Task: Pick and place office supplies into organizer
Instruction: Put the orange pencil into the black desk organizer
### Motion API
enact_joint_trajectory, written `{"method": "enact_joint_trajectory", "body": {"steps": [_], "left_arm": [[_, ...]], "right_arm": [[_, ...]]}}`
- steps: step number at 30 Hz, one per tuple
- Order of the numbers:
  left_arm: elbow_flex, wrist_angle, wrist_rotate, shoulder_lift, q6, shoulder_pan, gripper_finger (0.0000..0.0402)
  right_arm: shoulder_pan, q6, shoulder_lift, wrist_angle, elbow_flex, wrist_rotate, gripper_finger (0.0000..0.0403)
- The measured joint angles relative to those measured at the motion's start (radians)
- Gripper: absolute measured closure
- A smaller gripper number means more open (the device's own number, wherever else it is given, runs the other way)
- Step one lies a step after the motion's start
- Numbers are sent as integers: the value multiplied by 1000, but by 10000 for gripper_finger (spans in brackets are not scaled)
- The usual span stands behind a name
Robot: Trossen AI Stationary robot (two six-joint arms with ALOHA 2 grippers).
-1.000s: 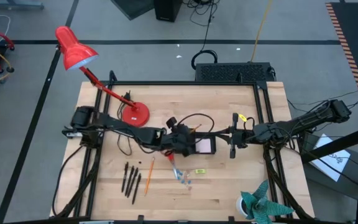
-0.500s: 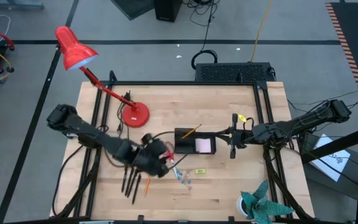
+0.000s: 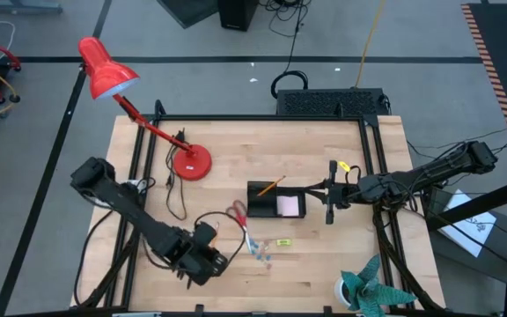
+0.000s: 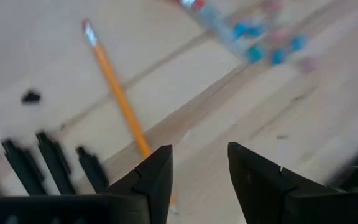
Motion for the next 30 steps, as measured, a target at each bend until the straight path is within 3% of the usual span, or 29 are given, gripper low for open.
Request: {"method": "enact_joint_trajectory", "body": {"steps": [7, 14, 30], "left_arm": [[-1, -2, 143, 116, -21, 65, 238], [-1, -13, 196, 121, 53, 132, 227], [-1, -63, 171, 121, 162, 204, 227]], "right_arm": [[0, 0, 0, -1, 0, 0, 399], [0, 0, 0, -1, 0, 0, 399], [0, -3, 0, -2, 0, 0, 399]]}}
